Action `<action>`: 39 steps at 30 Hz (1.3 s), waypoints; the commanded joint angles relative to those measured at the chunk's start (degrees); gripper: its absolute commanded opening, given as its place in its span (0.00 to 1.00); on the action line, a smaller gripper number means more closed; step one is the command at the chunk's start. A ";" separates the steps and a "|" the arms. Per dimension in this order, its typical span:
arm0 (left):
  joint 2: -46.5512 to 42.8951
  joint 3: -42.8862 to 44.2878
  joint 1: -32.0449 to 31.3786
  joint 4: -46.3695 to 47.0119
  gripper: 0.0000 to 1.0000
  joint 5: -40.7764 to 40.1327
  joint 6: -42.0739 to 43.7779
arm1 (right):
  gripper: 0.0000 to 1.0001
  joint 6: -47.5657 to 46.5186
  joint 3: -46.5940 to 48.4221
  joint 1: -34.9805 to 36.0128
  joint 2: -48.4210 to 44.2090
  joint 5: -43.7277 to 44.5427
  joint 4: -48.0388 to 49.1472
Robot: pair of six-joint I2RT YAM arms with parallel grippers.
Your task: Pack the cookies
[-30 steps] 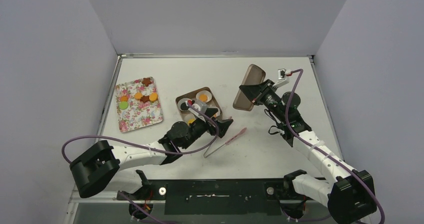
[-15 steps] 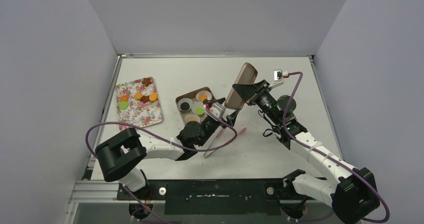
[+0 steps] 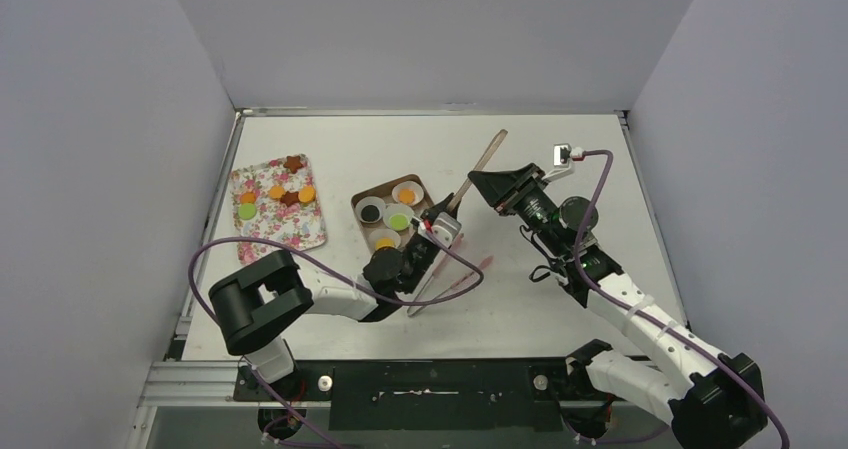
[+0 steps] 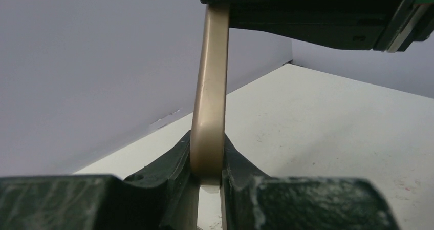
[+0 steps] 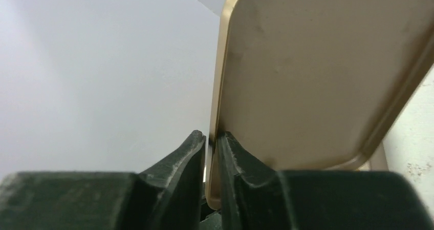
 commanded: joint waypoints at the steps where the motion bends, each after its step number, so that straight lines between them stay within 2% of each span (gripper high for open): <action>1: -0.20 0.77 -0.98 5.82 0.00 -2.27 10.06 | 0.23 -2.58 1.31 0.21 -3.81 3.21 -3.66; 4: 0.57 0.79 -2.42 7.52 0.00 -3.49 18.05 | 0.38 -3.20 2.03 0.32 -4.97 4.27 -7.89; 7: 2.13 0.88 -4.40 10.31 0.00 -4.87 26.11 | 0.45 -3.19 2.48 0.34 -5.82 5.59 -11.50; 15: 9.83 3.77 -9.60 19.65 0.00 -9.63 48.07 | 0.48 -3.26 3.67 0.44 -6.26 8.17 -17.63; 20: 13.08 5.26 -10.84 21.64 0.00 -11.31 54.52 | 0.39 -3.91 4.38 0.48 -6.28 9.62 -19.44; 26: 12.16 4.48 -11.31 21.64 0.01 -11.98 54.37 | 0.13 -4.18 4.11 0.41 -6.39 10.96 -19.31; 29: 11.40 3.92 -11.66 21.68 0.11 -12.59 53.84 | 0.02 -3.92 3.17 0.27 -6.39 11.02 -17.60; 30: 11.21 3.74 -11.74 21.67 0.18 -12.93 53.59 | 0.01 -3.83 2.81 0.19 -6.47 11.01 -16.87; 35: 9.62 2.56 -11.76 21.64 0.46 -14.83 52.64 | 0.00 -4.07 1.89 -1.61 -6.48 9.11 -13.32; 39: 7.23 1.01 -11.76 20.67 0.57 -15.73 50.20 | 0.00 -4.51 1.54 -5.84 -6.50 5.06 -10.06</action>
